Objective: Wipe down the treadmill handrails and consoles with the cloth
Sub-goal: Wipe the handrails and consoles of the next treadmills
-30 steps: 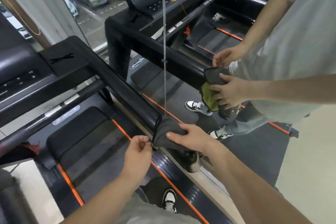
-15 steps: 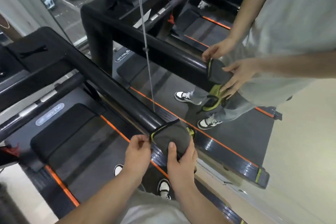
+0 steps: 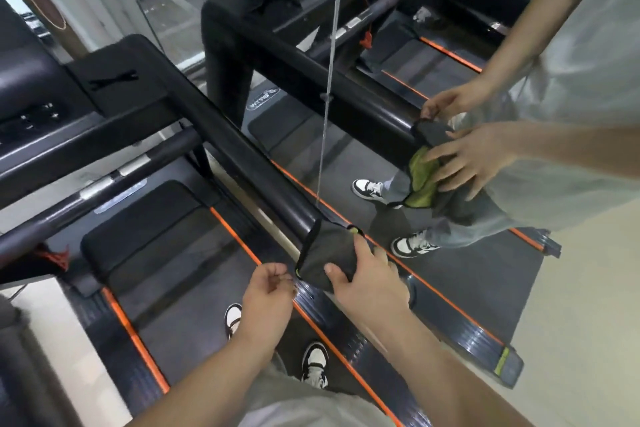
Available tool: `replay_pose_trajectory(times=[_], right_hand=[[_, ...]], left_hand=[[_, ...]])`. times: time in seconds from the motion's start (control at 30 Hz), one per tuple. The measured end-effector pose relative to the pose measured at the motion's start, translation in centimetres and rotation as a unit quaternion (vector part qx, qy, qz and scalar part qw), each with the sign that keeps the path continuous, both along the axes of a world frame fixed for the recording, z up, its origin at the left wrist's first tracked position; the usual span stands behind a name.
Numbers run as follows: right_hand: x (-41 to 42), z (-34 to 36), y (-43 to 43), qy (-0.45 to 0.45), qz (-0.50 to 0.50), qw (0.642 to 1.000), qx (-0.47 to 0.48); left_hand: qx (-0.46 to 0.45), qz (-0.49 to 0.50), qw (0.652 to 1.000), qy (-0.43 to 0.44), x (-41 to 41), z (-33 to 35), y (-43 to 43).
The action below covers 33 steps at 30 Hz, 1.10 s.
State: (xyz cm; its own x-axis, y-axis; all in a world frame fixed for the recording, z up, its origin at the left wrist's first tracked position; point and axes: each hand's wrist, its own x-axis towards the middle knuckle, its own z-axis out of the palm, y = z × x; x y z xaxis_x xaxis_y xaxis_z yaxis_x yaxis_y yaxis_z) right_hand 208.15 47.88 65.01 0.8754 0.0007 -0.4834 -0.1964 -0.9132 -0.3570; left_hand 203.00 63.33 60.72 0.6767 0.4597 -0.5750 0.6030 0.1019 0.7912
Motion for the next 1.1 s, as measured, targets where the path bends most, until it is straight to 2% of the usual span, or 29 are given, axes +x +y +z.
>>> replay_pose_trajectory(times=[0.1, 0.2, 0.27, 0.37, 0.47, 0.57, 0.67, 0.73, 0.8, 0.87, 0.9, 0.97, 1.03, 1.1], right_hand=[[3.7, 0.7, 1.1, -0.010, 0.081, 0.996, 0.032], [8.0, 0.8, 3.2, 0.024, 0.093, 0.984, 0.150], [9.6, 0.3, 4.3, 0.025, 0.096, 0.977, 0.189], [9.3, -0.1, 5.0, -0.014, 0.111, 0.982, 0.149], [6.0, -1.1, 3.9, -0.149, 0.154, 0.972, 0.093], [2.4, -2.5, 1.0, -0.255, 0.240, 0.935, 0.058], [-0.5, -2.6, -3.0, -0.236, 0.273, 0.931, 0.059], [-2.2, -2.2, -5.9, -0.198, 0.244, 0.942, 0.117], [-3.3, -1.9, -8.2, -0.127, 0.157, 0.949, 0.243], [-4.2, -1.4, -9.5, -0.053, 0.029, 0.925, 0.376], [-4.5, -1.2, -9.7, -0.026, -0.041, 0.909, 0.414], [-4.8, -1.3, -9.4, 0.032, -0.167, 0.883, 0.436], [-5.3, -1.5, -8.4, 0.096, -0.202, 0.885, 0.408], [-5.6, -1.3, -7.4, 0.115, -0.227, 0.880, 0.402]], left_hand=[[-0.007, 0.028, 1.000, -0.008, -0.6, 0.4, 1.1], [0.012, 0.041, 0.999, -0.029, -1.0, 0.7, 2.3], [0.022, 0.037, 0.998, -0.047, -1.3, 1.4, 2.8], [0.068, 0.028, 0.995, -0.067, -1.4, 2.5, 3.3], [0.076, 0.042, 0.994, -0.064, -1.3, 3.3, 2.4], [0.001, 0.070, 0.996, -0.059, -1.5, 4.6, -0.1], [-0.074, 0.041, 0.994, -0.062, -1.7, 5.1, -3.6], [-0.120, -0.016, 0.992, -0.044, -1.7, 5.2, -5.8], [-0.154, -0.058, 0.986, 0.003, -1.6, 4.4, -7.7], [-0.179, -0.062, 0.979, 0.076, -1.3, 3.2, -9.2], [-0.195, -0.051, 0.974, 0.107, -1.1, 2.9, -9.9], [-0.233, -0.034, 0.962, 0.138, -0.8, 2.2, -11.1], [-0.264, -0.014, 0.954, 0.145, -0.5, 1.7, -12.1], [-0.248, -0.015, 0.957, 0.150, -0.2, 1.3, -12.8]])
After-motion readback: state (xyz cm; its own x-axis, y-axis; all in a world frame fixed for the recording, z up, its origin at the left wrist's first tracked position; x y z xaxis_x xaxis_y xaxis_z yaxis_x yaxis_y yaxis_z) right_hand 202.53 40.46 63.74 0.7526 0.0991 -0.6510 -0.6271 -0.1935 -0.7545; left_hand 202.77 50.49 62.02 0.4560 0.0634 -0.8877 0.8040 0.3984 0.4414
